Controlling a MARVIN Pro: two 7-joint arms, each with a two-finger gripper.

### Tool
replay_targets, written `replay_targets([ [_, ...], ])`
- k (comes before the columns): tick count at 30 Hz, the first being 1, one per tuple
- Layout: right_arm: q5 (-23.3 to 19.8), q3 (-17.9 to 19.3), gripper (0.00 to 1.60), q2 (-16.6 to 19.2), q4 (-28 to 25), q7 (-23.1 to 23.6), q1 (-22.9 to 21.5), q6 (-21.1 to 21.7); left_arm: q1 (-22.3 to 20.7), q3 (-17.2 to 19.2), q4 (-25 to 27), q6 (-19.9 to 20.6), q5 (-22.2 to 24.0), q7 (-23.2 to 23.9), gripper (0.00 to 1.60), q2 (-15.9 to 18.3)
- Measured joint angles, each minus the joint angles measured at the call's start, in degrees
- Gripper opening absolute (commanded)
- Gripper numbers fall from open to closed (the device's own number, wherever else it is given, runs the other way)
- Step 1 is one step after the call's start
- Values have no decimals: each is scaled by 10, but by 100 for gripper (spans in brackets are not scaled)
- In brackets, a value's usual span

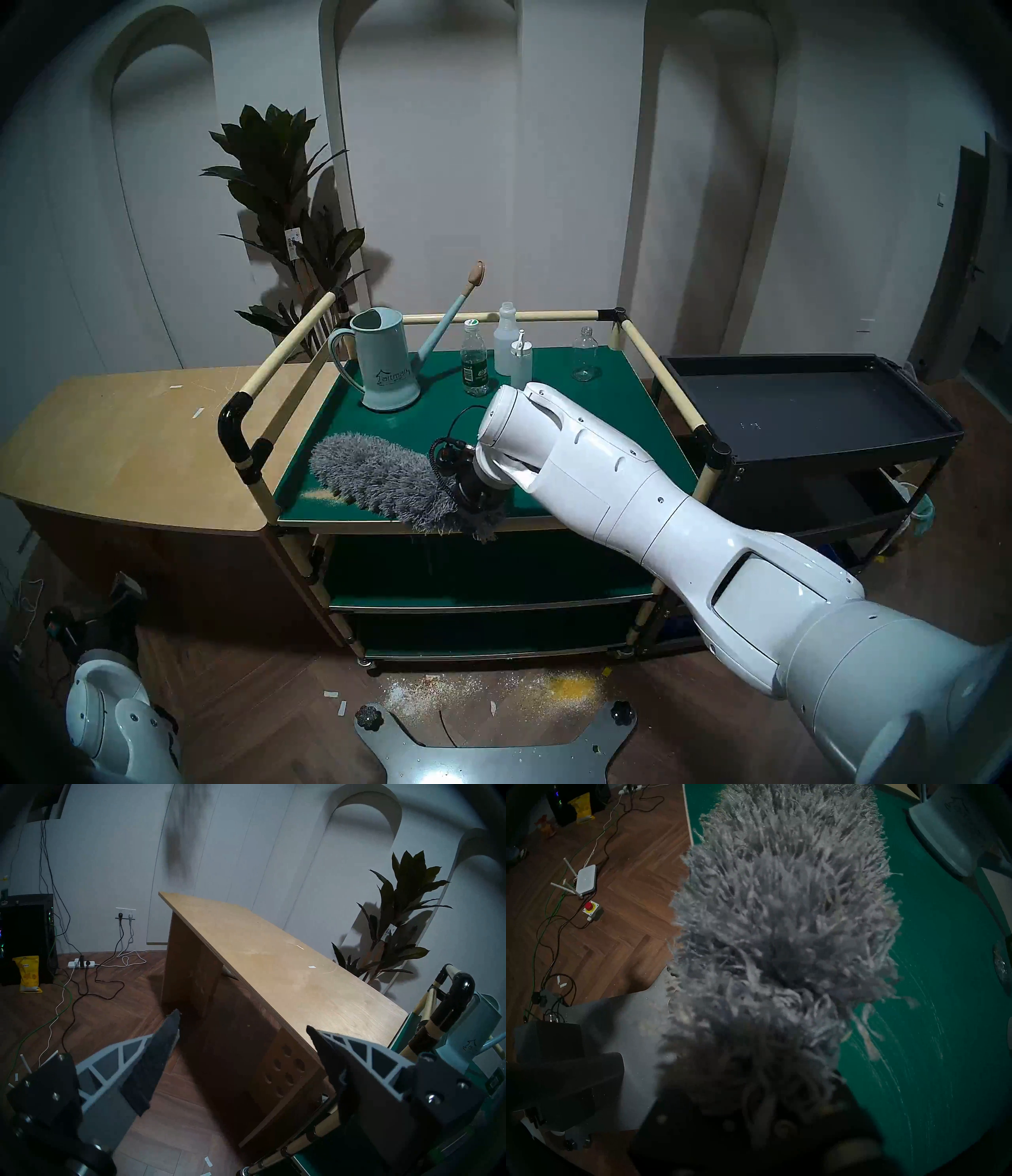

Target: Dust the shelf with the duster

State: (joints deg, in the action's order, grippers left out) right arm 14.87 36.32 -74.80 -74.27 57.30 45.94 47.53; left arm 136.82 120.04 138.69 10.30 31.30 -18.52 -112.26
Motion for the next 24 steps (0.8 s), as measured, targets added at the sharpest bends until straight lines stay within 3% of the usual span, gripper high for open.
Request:
replay_targets([
  [9, -23, -66, 0, 13, -54, -13, 17, 15, 41, 0, 0, -35, 18, 11, 160, -23],
  [24, -114, -172, 0, 100, -177, -31, 36, 33, 124, -68, 0, -92, 36, 16, 160, -28],
])
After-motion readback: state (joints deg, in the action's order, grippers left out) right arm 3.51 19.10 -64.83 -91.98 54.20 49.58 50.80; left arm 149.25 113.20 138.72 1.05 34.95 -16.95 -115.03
